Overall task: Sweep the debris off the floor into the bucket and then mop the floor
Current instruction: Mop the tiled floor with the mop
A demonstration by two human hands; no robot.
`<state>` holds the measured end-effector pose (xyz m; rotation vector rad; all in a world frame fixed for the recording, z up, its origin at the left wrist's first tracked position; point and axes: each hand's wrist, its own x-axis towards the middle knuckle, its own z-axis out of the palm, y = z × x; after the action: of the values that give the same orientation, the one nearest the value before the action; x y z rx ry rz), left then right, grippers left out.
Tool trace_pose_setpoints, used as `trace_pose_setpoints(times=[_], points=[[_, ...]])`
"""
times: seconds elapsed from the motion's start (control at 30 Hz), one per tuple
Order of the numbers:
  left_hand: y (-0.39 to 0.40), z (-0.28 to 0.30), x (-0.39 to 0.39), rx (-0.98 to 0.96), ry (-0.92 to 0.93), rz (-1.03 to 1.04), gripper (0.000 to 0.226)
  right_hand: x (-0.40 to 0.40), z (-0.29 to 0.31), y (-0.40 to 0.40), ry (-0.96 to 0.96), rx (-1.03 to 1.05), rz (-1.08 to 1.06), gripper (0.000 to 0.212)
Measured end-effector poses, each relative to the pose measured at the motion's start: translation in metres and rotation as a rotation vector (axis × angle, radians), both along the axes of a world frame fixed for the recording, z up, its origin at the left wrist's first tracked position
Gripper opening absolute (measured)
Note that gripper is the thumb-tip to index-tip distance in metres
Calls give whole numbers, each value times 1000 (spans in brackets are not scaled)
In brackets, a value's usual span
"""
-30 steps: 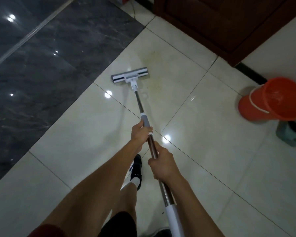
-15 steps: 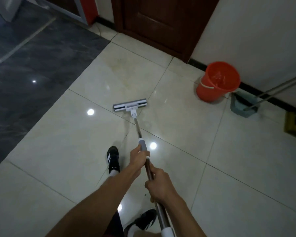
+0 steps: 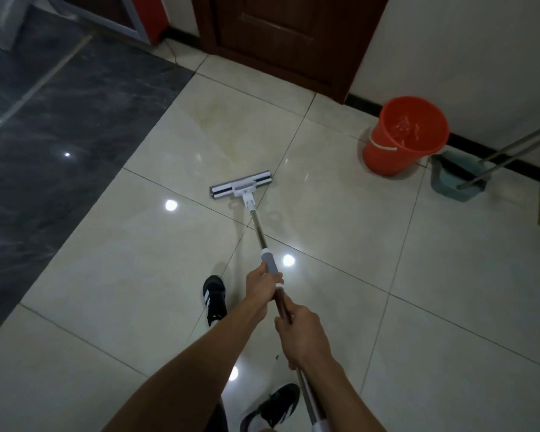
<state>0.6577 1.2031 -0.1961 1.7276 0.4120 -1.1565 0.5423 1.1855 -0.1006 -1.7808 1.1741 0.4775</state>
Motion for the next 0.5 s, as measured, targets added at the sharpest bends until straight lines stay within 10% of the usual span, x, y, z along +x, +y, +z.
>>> trace_pose_setpoints(times=[0.5], points=[[-108, -37, 273, -26, 20, 57, 16, 270, -27, -111, 27, -56, 46, 35]])
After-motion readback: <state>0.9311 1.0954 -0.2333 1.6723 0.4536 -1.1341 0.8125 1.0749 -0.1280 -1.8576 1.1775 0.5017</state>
